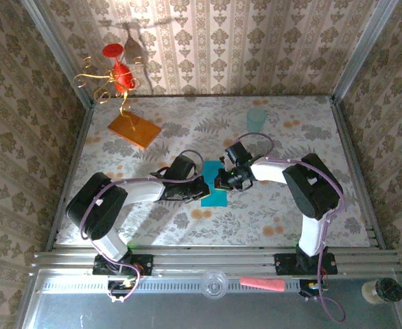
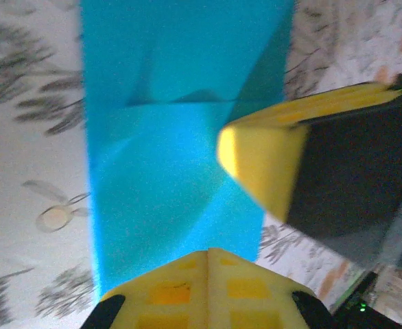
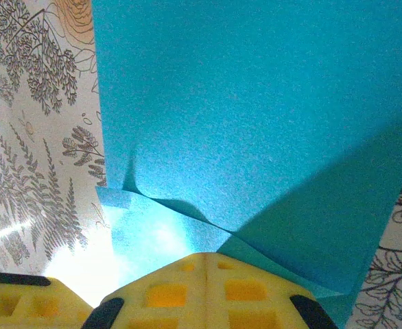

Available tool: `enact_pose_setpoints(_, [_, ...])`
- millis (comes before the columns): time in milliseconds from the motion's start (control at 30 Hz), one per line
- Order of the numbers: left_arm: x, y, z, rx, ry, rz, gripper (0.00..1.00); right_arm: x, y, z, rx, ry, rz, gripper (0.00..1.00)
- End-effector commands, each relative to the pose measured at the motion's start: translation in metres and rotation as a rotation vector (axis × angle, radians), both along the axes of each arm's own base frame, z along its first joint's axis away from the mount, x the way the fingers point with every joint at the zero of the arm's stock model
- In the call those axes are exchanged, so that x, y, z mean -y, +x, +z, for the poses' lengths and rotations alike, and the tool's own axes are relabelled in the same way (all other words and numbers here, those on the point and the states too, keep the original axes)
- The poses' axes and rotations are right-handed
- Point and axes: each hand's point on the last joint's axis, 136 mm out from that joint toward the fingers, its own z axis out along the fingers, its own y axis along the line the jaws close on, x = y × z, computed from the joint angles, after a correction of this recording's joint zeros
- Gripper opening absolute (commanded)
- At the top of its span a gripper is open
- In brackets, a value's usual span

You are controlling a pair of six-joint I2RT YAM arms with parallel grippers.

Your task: Fold a paper plane with a square sheet of paper (pick it up from the middle)

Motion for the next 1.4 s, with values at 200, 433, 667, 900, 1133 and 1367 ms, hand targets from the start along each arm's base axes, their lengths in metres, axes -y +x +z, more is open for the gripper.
enact_pose_setpoints(200, [0.02,0.0,-0.019,-0.072,-0.002,-0.001,0.0,0.016,-0.017,-0.031,-0.115,-0.065,-0.014,0.0])
enact_pose_setpoints(433, [0.005,-0.006,-0.039,-0.132,0.05,0.033,0.0,0.019,-0.018,-0.034,-0.126,-0.075,-0.016,0.0])
enact_pose_setpoints(667, [-0.023,-0.035,-0.05,-0.208,0.074,0.074,0.0,0.032,-0.02,-0.042,-0.14,-0.142,-0.021,0.0])
enact_pose_setpoints(900, [-0.054,-0.055,-0.042,-0.204,0.064,0.156,0.0,0.036,-0.021,-0.044,-0.15,-0.157,-0.015,0.0])
enact_pose_setpoints(1133, [-0.046,-0.024,0.008,-0.03,0.035,0.121,0.0,0.005,-0.01,-0.005,-0.13,0.019,-0.006,0.03])
enact_pose_setpoints(1367, [-0.017,0.015,0.034,0.064,-0.018,0.072,0.0,-0.002,0.009,0.051,-0.018,0.075,-0.094,0.2])
